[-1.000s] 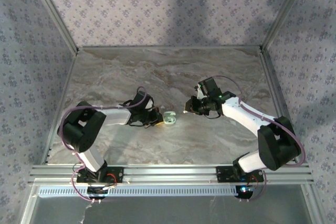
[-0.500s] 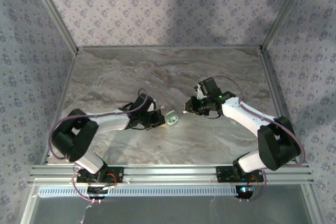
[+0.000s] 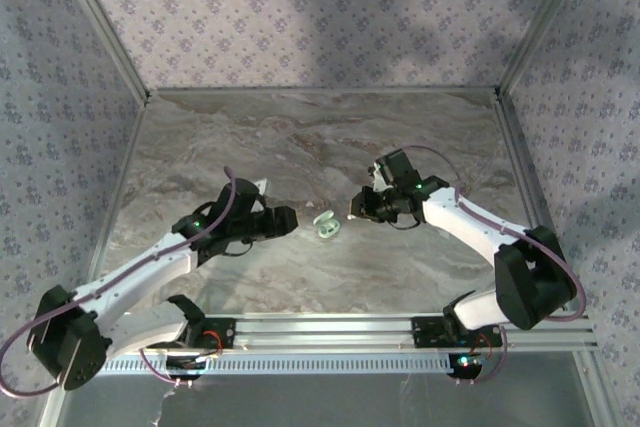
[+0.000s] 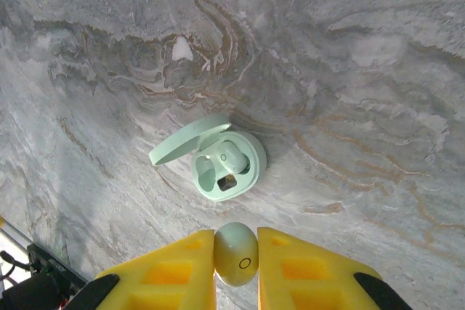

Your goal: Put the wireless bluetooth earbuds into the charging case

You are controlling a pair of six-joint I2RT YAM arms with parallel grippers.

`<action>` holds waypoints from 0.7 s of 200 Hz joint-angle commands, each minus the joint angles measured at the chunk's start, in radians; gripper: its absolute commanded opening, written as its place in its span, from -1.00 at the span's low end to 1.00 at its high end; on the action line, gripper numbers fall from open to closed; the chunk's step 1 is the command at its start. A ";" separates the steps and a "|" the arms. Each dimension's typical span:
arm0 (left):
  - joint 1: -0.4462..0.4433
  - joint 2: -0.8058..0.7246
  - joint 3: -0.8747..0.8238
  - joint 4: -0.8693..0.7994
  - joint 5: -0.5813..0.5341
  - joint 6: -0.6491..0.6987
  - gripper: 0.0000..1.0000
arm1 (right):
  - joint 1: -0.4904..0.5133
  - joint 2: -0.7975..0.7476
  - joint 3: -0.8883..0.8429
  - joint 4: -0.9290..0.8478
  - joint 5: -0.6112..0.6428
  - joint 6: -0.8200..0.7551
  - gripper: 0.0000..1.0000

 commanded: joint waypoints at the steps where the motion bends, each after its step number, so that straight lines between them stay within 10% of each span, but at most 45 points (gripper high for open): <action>1: 0.005 -0.075 0.019 -0.046 -0.071 0.074 0.49 | 0.026 -0.008 0.022 -0.051 0.031 -0.004 -0.62; 25: 0.008 -0.145 -0.013 -0.009 -0.099 0.105 0.99 | 0.057 0.006 0.039 -0.062 0.059 0.002 -0.62; 140: 0.047 -0.291 -0.132 0.094 -0.240 0.112 1.00 | 0.214 0.148 0.134 -0.080 0.199 0.025 -0.62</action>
